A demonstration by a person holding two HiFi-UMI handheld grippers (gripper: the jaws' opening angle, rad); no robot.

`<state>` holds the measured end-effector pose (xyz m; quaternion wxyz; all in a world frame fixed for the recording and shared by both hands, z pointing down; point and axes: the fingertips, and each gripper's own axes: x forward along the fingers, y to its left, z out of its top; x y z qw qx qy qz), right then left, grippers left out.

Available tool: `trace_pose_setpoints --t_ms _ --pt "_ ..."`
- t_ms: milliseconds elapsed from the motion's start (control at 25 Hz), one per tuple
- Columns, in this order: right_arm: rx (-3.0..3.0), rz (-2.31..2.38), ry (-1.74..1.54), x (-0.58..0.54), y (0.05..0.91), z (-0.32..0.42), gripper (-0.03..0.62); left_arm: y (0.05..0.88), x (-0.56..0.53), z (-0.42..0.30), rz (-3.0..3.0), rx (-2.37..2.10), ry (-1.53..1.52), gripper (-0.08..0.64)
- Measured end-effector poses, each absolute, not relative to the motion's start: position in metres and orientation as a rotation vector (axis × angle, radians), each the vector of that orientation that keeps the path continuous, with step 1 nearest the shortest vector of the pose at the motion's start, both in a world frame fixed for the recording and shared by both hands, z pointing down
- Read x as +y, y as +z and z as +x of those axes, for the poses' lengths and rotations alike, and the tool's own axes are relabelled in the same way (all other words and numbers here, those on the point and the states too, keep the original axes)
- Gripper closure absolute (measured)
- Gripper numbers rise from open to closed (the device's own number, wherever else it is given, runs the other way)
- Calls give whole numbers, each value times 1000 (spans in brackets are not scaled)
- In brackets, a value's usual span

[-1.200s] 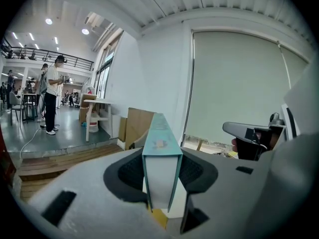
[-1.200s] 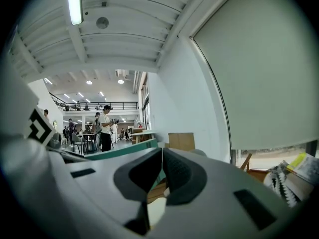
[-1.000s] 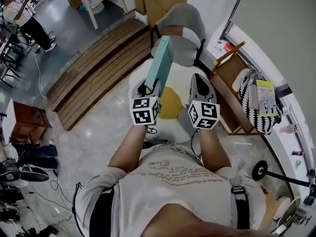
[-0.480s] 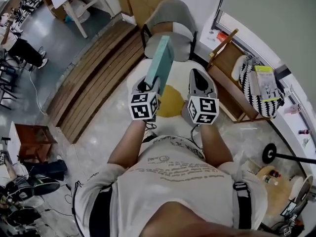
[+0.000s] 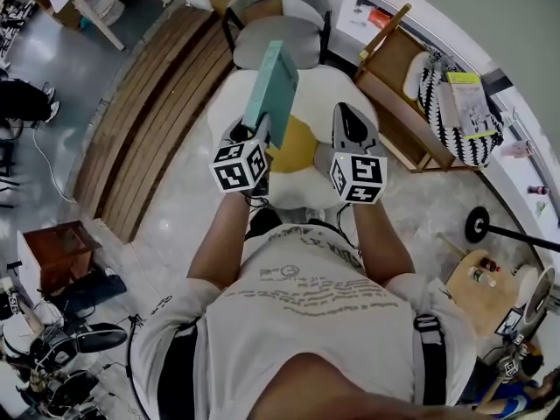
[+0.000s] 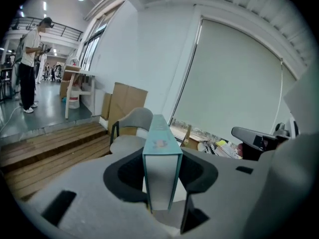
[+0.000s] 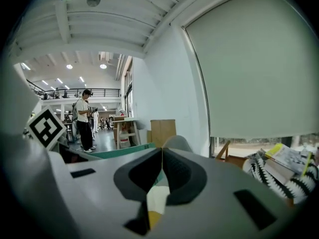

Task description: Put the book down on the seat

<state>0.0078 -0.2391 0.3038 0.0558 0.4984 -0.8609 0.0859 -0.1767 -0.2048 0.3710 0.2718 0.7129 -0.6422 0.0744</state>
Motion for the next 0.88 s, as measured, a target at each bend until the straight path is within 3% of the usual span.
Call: trace_pose_setpoints --t_ms 400,880 --pt "-2443 1484 325 -224 367 14 563 476 -183 -149 1597 -1378 -75 385" --pt "-2276 1500 480 -222 511 27 563 621 -183 -137 1454 -1192 -186 383"
